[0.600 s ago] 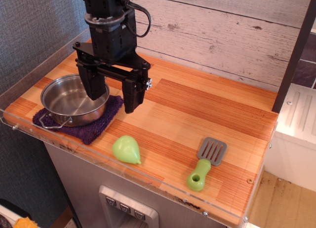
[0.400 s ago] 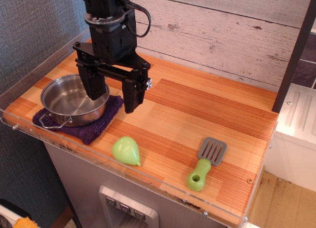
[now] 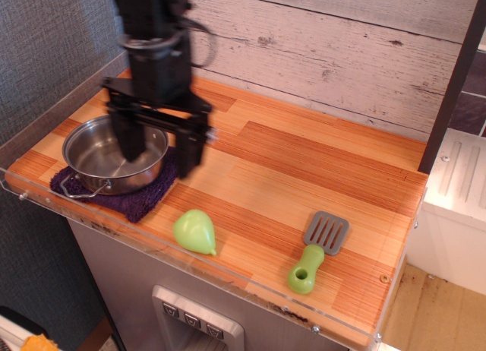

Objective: Move the pot from left side to right side

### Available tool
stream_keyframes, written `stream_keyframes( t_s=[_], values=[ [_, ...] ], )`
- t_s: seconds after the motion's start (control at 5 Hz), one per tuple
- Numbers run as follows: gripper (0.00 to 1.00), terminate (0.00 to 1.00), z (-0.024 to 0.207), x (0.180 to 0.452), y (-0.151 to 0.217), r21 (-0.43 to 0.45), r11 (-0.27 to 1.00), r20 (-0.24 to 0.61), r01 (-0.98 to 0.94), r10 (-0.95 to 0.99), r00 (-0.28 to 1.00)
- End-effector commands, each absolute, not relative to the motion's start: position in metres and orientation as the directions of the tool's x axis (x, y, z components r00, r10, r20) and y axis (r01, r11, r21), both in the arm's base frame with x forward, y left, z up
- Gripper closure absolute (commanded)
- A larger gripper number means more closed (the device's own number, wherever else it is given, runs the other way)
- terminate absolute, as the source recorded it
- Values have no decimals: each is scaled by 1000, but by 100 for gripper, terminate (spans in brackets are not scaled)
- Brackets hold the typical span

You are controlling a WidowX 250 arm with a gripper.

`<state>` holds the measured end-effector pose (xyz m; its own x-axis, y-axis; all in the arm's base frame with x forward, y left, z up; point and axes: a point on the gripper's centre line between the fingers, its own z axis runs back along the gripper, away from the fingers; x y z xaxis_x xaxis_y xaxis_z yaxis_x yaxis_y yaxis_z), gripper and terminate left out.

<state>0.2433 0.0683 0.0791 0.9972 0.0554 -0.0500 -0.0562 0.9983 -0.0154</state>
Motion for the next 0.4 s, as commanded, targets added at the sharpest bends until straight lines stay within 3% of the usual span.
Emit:
stream_keyframes(
  t_s=[0.0, 0.2],
  values=[
    [0, 0, 78, 262, 99, 11, 996, -35, -85, 85, 996],
    [0, 0, 64, 263, 101, 9, 996, -62, -83, 84, 995]
  ],
)
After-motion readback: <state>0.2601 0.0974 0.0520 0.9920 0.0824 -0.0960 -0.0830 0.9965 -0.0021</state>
